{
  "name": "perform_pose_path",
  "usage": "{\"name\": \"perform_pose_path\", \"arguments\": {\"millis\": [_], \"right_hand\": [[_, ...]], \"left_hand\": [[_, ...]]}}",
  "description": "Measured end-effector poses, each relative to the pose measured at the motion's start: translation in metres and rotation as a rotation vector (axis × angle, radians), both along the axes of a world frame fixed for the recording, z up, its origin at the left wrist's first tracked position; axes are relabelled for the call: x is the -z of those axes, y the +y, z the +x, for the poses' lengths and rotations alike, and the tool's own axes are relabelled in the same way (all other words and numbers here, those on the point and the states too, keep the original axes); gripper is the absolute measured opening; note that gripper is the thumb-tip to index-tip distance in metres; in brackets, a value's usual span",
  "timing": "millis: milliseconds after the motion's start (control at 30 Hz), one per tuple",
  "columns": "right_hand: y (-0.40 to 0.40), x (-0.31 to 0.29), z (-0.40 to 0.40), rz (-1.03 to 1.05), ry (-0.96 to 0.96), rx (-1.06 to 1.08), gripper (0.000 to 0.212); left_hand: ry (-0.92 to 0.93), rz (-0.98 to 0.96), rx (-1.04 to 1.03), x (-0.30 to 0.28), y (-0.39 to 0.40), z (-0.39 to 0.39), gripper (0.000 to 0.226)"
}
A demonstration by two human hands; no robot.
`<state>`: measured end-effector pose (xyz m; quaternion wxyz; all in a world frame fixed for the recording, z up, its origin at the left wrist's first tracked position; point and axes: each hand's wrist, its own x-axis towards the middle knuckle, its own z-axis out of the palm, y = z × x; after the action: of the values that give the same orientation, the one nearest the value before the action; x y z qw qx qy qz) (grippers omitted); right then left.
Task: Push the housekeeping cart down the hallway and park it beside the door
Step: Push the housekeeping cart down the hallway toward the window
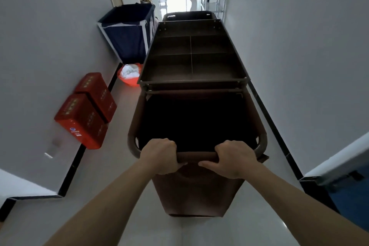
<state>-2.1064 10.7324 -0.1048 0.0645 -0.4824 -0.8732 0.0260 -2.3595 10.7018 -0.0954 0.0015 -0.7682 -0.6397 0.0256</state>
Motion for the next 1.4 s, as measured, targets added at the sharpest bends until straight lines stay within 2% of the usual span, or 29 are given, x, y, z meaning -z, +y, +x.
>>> {"name": "perform_pose_path", "arguments": {"millis": [200,533,1067,1400], "right_hand": [[0.089,-0.003,-0.039,0.064,0.011,0.008,0.078],[0.243,0.002,-0.086,0.107,0.021,0.016,0.076],[0.496,-0.006,-0.121,0.037,0.025,-0.012,0.071],[0.654,-0.005,-0.141,0.051,0.016,-0.004,0.071]], "left_hand": [[0.056,0.046,0.043,0.003,0.094,-0.039,0.059],[0.034,0.003,0.042,-0.002,0.250,-0.082,0.057],[0.020,-0.032,-0.050,-0.005,0.502,-0.116,0.061],[0.020,0.021,0.007,-0.004,0.660,-0.136,0.060]]}}
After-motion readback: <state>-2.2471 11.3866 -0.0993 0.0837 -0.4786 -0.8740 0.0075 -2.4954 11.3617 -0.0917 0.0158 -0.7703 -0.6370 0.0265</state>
